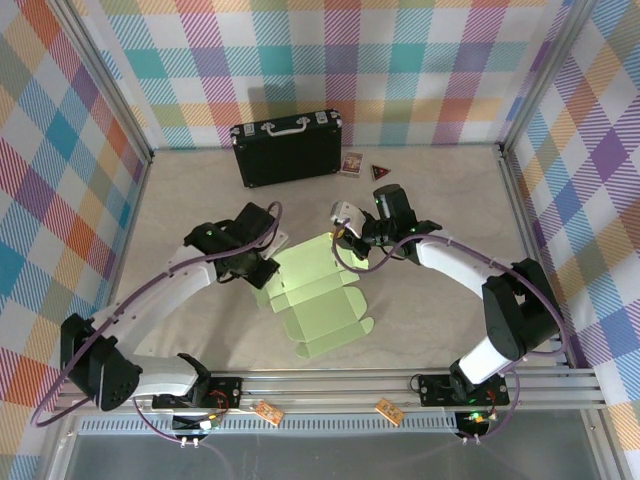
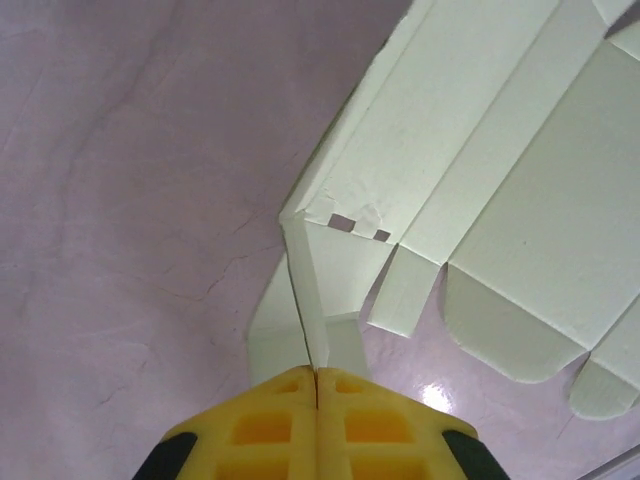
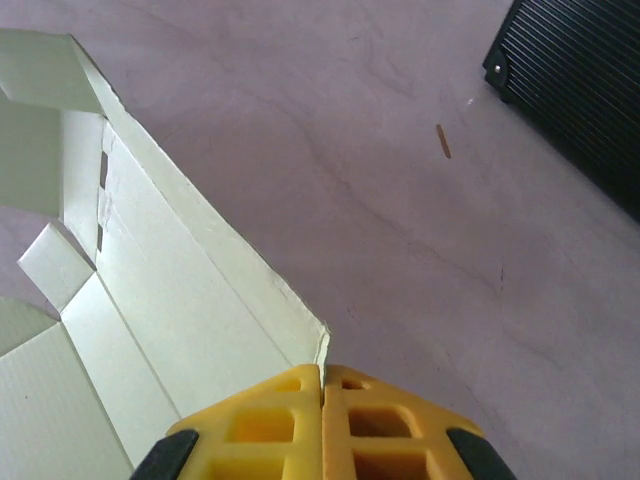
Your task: Fold the paper box
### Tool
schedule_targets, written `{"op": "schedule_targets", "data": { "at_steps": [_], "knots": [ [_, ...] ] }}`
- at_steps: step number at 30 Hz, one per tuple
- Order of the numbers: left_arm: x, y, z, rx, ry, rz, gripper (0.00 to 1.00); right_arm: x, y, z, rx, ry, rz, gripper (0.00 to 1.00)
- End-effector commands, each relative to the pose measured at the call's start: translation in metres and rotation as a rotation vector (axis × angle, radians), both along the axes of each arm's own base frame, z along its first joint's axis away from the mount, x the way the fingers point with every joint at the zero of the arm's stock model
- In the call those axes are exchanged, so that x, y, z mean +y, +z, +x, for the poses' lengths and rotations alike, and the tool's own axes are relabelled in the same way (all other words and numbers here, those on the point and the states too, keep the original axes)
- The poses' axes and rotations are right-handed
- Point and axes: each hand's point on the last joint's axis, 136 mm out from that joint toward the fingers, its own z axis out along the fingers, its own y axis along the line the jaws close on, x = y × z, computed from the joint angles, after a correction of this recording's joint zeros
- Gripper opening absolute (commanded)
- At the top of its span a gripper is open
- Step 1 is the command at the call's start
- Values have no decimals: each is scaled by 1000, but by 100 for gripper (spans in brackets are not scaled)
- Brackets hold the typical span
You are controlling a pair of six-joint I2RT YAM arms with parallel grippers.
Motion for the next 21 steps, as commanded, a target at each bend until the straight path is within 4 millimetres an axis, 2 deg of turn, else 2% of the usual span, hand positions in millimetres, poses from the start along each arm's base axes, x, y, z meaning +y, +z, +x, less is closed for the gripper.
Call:
{"op": "schedule_targets", "data": {
  "at_steps": [1, 6, 15, 16, 18, 21],
  "knots": [
    [-6, 0, -8, -29, -131, -19, 1, 7, 3, -13, -16, 121, -2, 2],
    [-4, 0, -18, -59, -217, -23, 0, 9, -1, -24, -67, 225, -16, 1],
    [-9, 7, -34, -98, -355, -65, 1, 10, -4, -29, -189, 341, -39, 0],
    [-9, 9, -35, -97, -356, -67, 5, 11, -5, -28, -191, 344, -44, 0],
    [-11, 21, -35, -102, -360, -81, 19, 11, -6, -26, -200, 347, -55, 0],
    [-15, 53, -33, -149, -342, -126, 39, 10, -7, -24, -232, 352, -64, 0]
  ]
}}
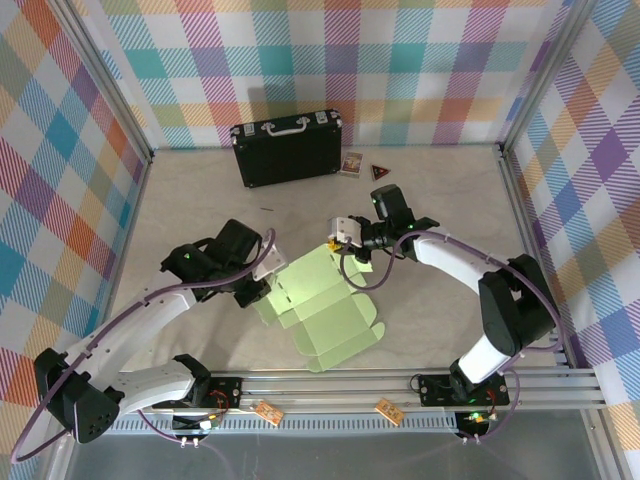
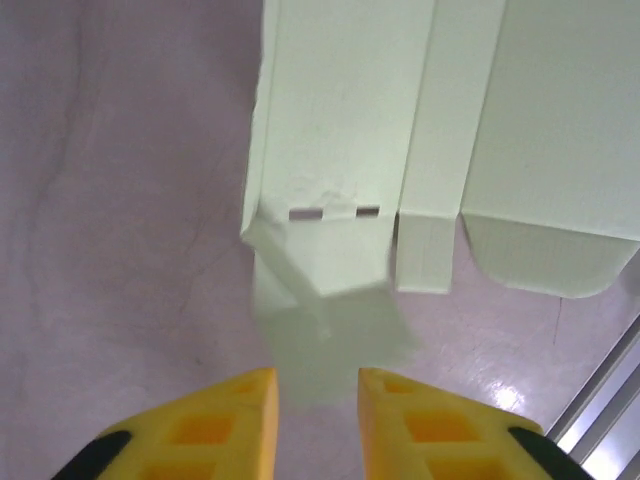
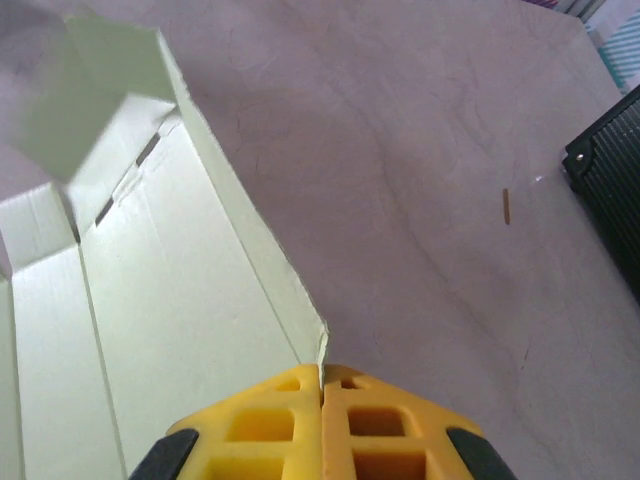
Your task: Fold the paper box
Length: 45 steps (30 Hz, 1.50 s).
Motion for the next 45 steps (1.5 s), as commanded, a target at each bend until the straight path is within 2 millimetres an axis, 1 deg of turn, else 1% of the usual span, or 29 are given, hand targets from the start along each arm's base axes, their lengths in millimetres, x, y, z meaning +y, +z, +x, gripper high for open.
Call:
{"op": "schedule_targets", "data": {
  "at_steps": [1, 2, 3, 4, 5, 6, 8, 10, 12, 15, 17, 19, 21, 25, 28, 31, 35, 38, 41, 43, 45],
  "knots": [
    [-12, 53, 3, -95, -21, -112, 45, 5, 3, -4, -60, 71, 5, 0],
    [-13, 68, 10, -144, 15, -146, 55, 5, 3, -3, -80, 73, 11, 0],
    [-13, 83, 21, -203, 76, -189, 63, 5, 4, -2, -101, 70, 20, 0],
    [-12, 96, 30, -243, 139, -230, 67, 5, 5, -2, -120, 70, 30, 0],
    [-12, 108, 37, -258, 191, -278, 70, 5, 6, -3, -145, 78, 41, 0],
    [-14, 115, 40, -249, 221, -316, 71, 5, 6, -4, -170, 89, 51, 0],
    [-18, 117, 48, -201, 289, -376, 72, 5, 9, -8, -226, 110, 75, 0],
    [-24, 106, 55, -112, 329, -396, 71, 5, 13, -11, -282, 128, 104, 0],
    [-30, 88, 62, -19, 357, -404, 69, 5, 19, -14, -322, 139, 136, 0],
    [-32, 65, 73, 67, 410, -426, 69, 5, 25, -21, -366, 160, 169, 0],
    [-36, 58, 75, 123, 389, -461, 71, 4, 30, -24, -395, 166, 189, 0],
    [-44, 50, 72, 167, 323, -476, 72, 4, 33, -27, -415, 178, 200, 0],
    [-54, 43, 64, 232, 251, -487, 74, 4, 35, -29, -443, 188, 220, 0],
    [-65, 32, 63, 310, 225, -502, 75, 3, 40, -33, -483, 205, 238, 0],
    [-72, 18, 56, 386, 208, -514, 75, 3, 44, -34, -503, 206, 247, 0],
    [-74, 3, 48, 443, 205, -526, 76, 3, 45, -32, -516, 200, 250, 0],
    [-66, -15, 45, 439, 244, -484, 76, 3, 44, -32, -526, 195, 256, 0],
    [-60, -23, 50, 423, 277, -447, 75, 3, 45, -33, -529, 196, 266, 0],
    [-66, -25, 50, 459, 276, -471, 73, 3, 45, -33, -531, 196, 268, 0],
    [-72, -17, 48, 473, 251, -505, 73, 3, 43, -32, -532, 193, 262, 0],
    [-78, 1, 44, 462, 205, -567, 74, 2, 41, -33, -530, 192, 257, 0]
  ]
}}
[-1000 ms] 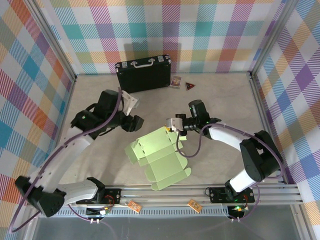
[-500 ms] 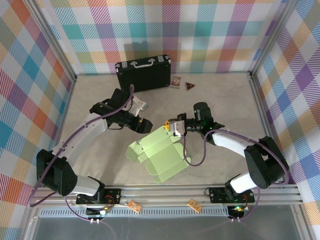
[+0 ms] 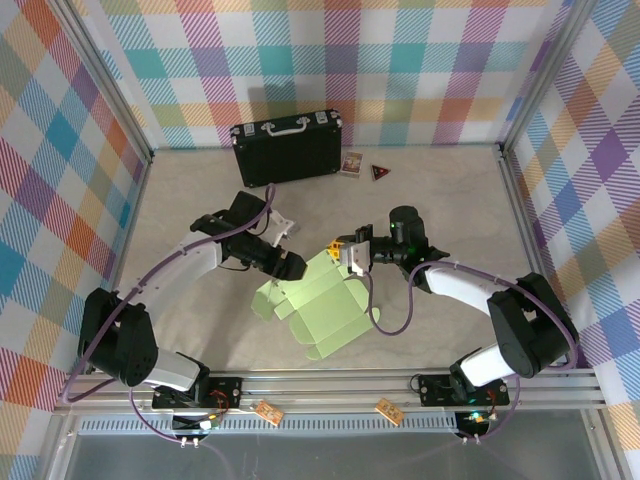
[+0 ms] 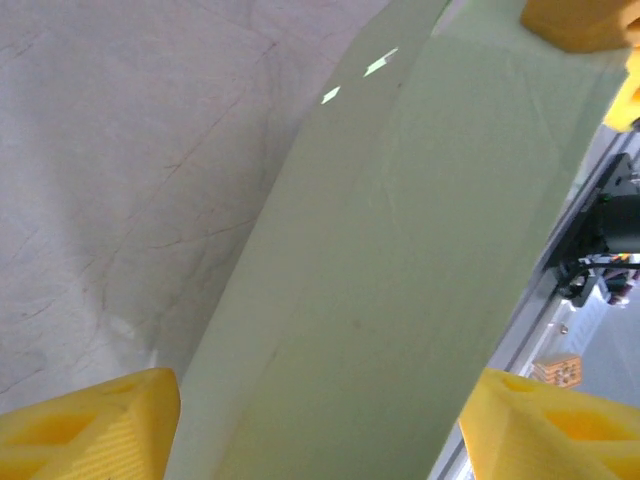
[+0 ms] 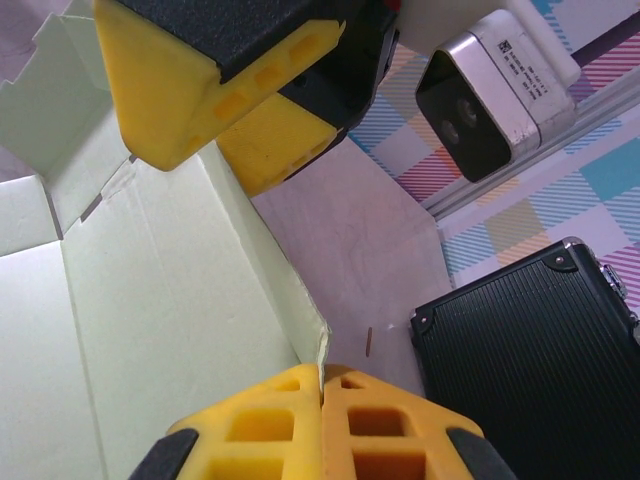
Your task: Fold the paper box
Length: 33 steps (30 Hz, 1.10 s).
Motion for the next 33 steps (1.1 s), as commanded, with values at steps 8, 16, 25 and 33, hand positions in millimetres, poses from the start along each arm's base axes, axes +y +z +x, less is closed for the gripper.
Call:
{"op": "schedule_targets", "data": {
  "at_steps": [8, 16, 25, 33],
  "knots": [
    [7, 49, 15, -130, 98, -119, 78, 2, 5, -12, -55, 54, 31, 0],
    [12, 20, 25, -18, 148, -110, 66, 1, 3, -12, -59, 48, 34, 0],
    [0, 4, 1, -8, 33, -64, 71, 1, -1, -8, -65, 34, 30, 0],
    [-3, -19, -6, 41, 20, 1, 69, 2, -5, -1, -98, 7, 55, 0]
  ]
}}
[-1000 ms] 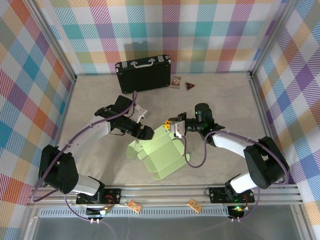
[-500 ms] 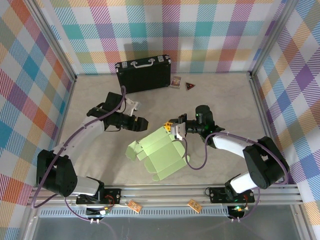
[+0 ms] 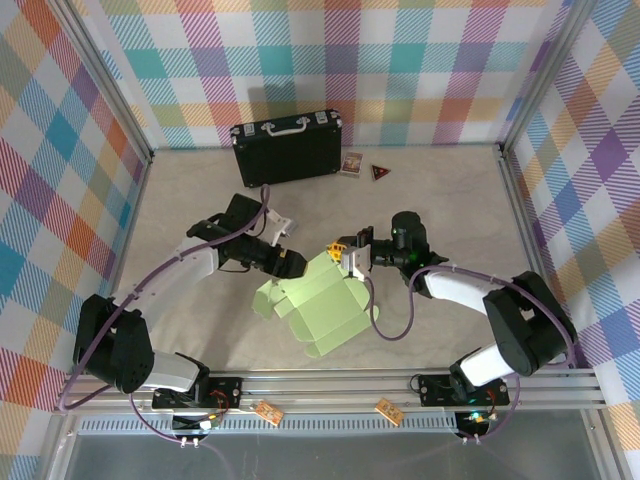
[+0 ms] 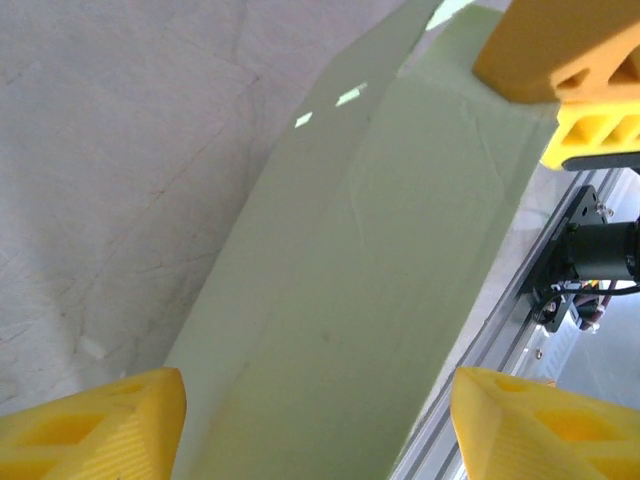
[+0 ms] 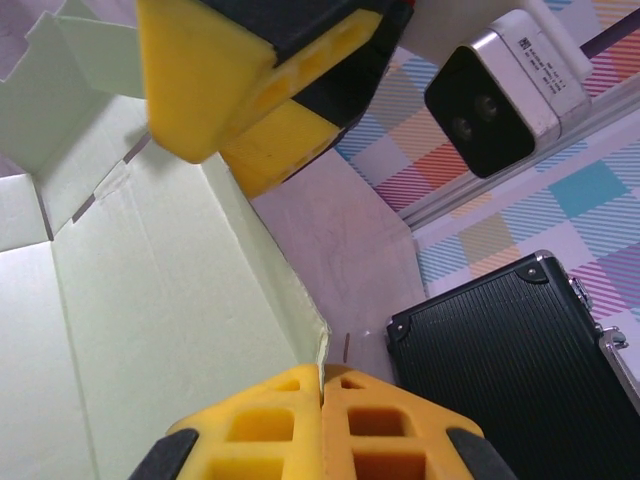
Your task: Fold the paper box
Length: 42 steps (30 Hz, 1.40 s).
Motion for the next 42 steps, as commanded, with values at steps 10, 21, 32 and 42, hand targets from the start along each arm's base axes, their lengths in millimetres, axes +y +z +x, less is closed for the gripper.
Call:
{"op": "schedule_targets", "data": {
  "at_steps": [10, 21, 32, 42],
  "knots": [
    [6, -33, -6, 61, 7, 133, 63, 1, -10, 3, -8, -21, 22, 6],
    [22, -27, -15, -36, 15, 269, 63, -10, 16, 27, 41, -209, 164, 65],
    [21, -20, -10, -71, 44, 272, 59, -74, 52, 39, 1098, -831, 479, 74],
    [142, 20, 32, -63, 713, 393, 58, -46, -21, -3, 1765, -1161, 178, 63]
  ]
}}
